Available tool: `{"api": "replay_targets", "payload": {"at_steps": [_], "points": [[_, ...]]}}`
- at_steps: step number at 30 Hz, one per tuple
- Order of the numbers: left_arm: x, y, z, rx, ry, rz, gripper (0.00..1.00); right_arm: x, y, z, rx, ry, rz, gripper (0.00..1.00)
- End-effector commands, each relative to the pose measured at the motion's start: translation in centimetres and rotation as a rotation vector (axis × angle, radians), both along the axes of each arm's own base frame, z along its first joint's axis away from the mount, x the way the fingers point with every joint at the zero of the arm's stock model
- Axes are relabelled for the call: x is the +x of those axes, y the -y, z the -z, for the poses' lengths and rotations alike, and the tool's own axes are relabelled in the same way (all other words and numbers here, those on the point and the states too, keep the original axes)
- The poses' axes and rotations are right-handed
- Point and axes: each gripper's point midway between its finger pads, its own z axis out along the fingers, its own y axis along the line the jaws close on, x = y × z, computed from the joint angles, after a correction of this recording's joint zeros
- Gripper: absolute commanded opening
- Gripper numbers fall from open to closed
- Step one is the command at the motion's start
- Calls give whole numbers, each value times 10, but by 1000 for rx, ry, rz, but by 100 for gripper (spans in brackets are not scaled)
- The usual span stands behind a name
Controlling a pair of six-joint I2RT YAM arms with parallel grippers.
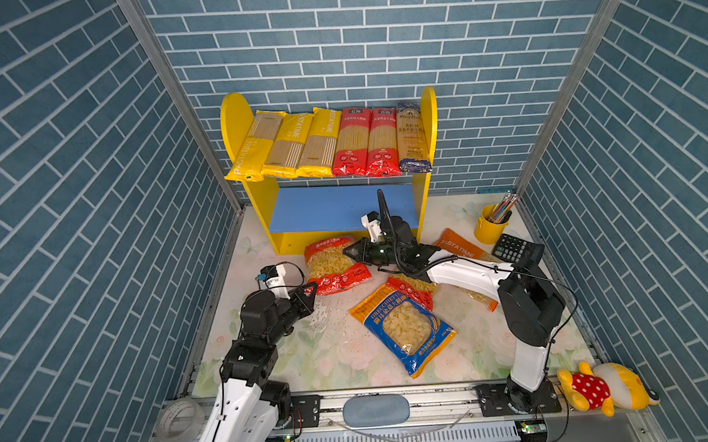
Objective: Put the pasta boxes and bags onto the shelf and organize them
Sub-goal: 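Carry the red fusilli bag to the lower shelf with both grippers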
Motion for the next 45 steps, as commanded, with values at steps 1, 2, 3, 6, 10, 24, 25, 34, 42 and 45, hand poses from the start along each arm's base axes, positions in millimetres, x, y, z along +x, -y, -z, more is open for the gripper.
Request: {"api": "replay_targets", "payload": {"at_steps": [1,2,3,6,10,24,25,34,42,45], "points": [[17,-7,-55,56,226,-39,0,11,2,-96,139,276,-13,0],[23,-9,-60,74,242,-55,0,18,5,-100,144,288,-1,0],[30,-9,-67,88,261,-59,0,25,7,-102,152,296,5,0],[49,-6,-72,111,281,-62,0,44,7,-108,177,324,18,0],[75,-5,-74,130,304,-84,0,69,1,-113,206,365,35,0],[143,-35,-30,248,172,-256,0,138,-14,-70,222,285,225,38],[151,-37,-37,240,182,-267,0,138,-12,-61,205,266,233,46],[180,-37,-43,189,163,-277,0,86,18,3,112,68,223,65],[214,-67,-69,250,149,-288,0,65,10,26,141,-26,185,64],[214,-84,-65,280,116,-321,0,64,0,21,170,-38,166,63]]}}
